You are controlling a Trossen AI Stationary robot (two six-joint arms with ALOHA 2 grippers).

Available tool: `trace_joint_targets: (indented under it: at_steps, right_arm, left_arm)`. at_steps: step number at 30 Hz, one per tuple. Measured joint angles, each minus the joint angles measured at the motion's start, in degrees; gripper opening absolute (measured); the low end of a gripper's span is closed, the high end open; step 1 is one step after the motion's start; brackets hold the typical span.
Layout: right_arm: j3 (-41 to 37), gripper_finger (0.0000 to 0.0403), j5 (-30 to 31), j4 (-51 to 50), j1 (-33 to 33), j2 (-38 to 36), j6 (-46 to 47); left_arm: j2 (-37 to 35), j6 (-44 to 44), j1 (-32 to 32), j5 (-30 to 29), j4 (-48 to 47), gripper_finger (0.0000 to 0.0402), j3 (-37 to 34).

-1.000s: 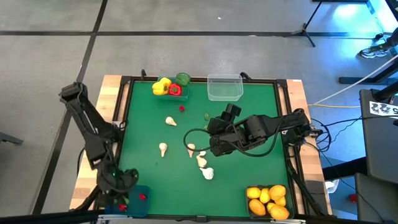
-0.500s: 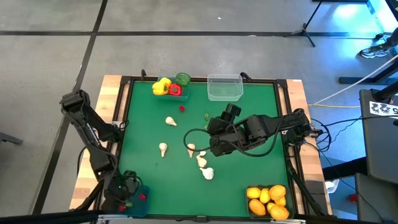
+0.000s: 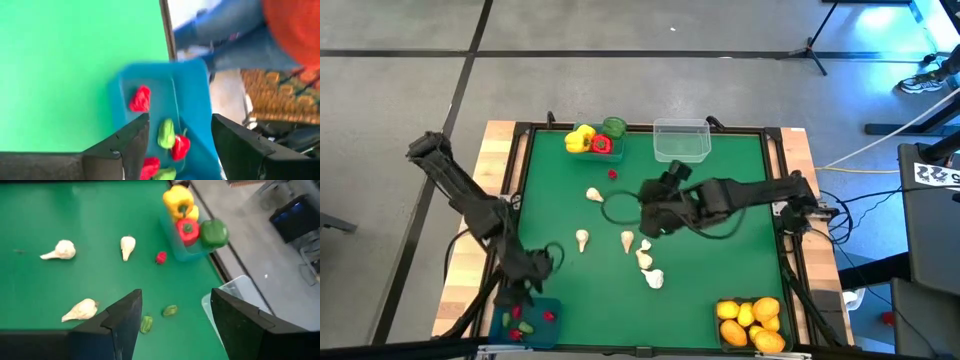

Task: Sort produce into baskets
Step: Put the red chili into pepper into the blue bin

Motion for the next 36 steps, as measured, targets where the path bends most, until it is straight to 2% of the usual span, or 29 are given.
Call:
trace_joint_targets:
  at_steps: [3, 5, 7, 10, 14, 17, 20, 25, 30, 36]
  right_arm:
    - [-5.88, 0.0231, -5.46, 7.91, -4.68, -0.03, -3.44]
    - [-10.42, 0.0231, -12.39, 16.33, -8.83, 0.00, -6.66]
    - [-15.75, 0.0231, -20.72, 27.69, -12.95, 0.00, -9.57]
    - [-23.81, 0.0232, -27.07, 43.77, -18.22, 0.02, -11.85]
    - [-32.06, 0.0234, -27.53, 59.14, -23.65, 0.34, -12.07]
    - [-35.43, 0.0234, -28.33, 66.63, -26.25, 2.31, -12.42]
    - [-35.63, 0.0234, -31.22, 69.28, -27.11, 6.03, -14.10]
    - [-35.61, 0.0234, -31.93, 70.95, -26.76, 11.83, -15.69]
    - [-35.59, 0.0234, -28.96, 71.06, -26.92, 15.03, -15.65]
    - [-35.48, 0.0234, -27.54, 77.13, -27.32, 18.28, -15.48]
  left_arm:
    - [-5.64, 3.01, 5.28, -1.50, -1.08, 0.0207, 0.00]
    - [-8.96, 4.76, 8.59, -4.36, -1.28, 0.0207, 0.02]
    - [-12.15, 6.78, 11.49, -8.52, -1.29, 0.0207, 0.02]
    - [-15.80, 9.49, 14.70, -16.08, -1.26, 0.0207, 0.02]
    - [-18.51, 12.00, 17.36, -24.42, -1.29, 0.0208, 0.02]
    - [-18.89, 12.87, 18.64, -27.60, -1.32, 0.0208, 0.04]
    - [-18.66, 12.91, 19.68, -28.88, -1.37, 0.0208, 0.04]
    - [-17.97, 12.69, 20.56, -29.05, -1.46, 0.0208, 0.04]
    - [-17.90, 12.60, 20.56, -29.27, -1.58, 0.0208, 0.04]
    - [-17.88, 12.62, 20.56, -31.34, -1.75, 0.0208, 0.04]
